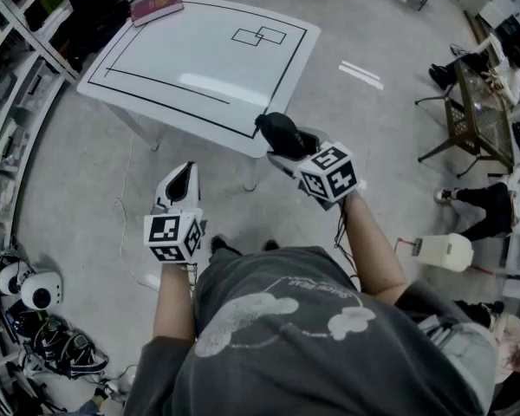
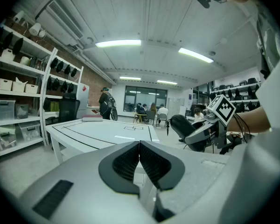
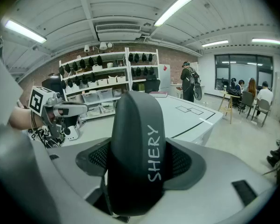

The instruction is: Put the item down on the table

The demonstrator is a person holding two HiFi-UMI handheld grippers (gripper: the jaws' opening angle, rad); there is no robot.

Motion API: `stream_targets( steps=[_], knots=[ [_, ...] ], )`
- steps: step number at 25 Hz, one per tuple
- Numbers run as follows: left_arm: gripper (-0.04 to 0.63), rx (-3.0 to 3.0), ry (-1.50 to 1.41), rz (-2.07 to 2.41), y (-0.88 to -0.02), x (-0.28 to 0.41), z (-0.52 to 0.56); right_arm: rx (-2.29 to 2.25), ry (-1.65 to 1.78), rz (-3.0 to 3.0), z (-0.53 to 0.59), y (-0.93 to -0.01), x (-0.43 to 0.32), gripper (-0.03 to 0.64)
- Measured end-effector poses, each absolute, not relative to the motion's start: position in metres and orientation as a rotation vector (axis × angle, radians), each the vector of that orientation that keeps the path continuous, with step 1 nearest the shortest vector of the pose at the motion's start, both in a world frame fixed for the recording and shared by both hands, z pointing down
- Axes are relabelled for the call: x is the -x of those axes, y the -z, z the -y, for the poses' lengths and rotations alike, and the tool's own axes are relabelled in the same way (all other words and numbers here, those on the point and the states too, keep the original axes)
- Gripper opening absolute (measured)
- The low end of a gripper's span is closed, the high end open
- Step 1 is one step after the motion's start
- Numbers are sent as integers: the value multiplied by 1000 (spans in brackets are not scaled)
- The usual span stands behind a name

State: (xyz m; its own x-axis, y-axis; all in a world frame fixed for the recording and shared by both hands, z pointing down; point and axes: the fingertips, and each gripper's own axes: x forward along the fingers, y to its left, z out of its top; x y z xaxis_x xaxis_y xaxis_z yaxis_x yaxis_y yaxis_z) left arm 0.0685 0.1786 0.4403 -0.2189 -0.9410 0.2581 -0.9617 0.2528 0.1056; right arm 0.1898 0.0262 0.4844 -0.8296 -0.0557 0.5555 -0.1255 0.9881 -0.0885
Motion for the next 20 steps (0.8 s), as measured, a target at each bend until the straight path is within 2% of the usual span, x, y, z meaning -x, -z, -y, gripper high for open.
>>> stream_targets(
  steps=[9,20],
  knots=[
    [3,-1819,-105,2211,-443,-56,-184,-161,-163,2537,-36,-486,-179,324],
    [3,-1947,-140,2022,-460,3,-187,-346,-250,2480,-43,-500,-145,325]
  ],
)
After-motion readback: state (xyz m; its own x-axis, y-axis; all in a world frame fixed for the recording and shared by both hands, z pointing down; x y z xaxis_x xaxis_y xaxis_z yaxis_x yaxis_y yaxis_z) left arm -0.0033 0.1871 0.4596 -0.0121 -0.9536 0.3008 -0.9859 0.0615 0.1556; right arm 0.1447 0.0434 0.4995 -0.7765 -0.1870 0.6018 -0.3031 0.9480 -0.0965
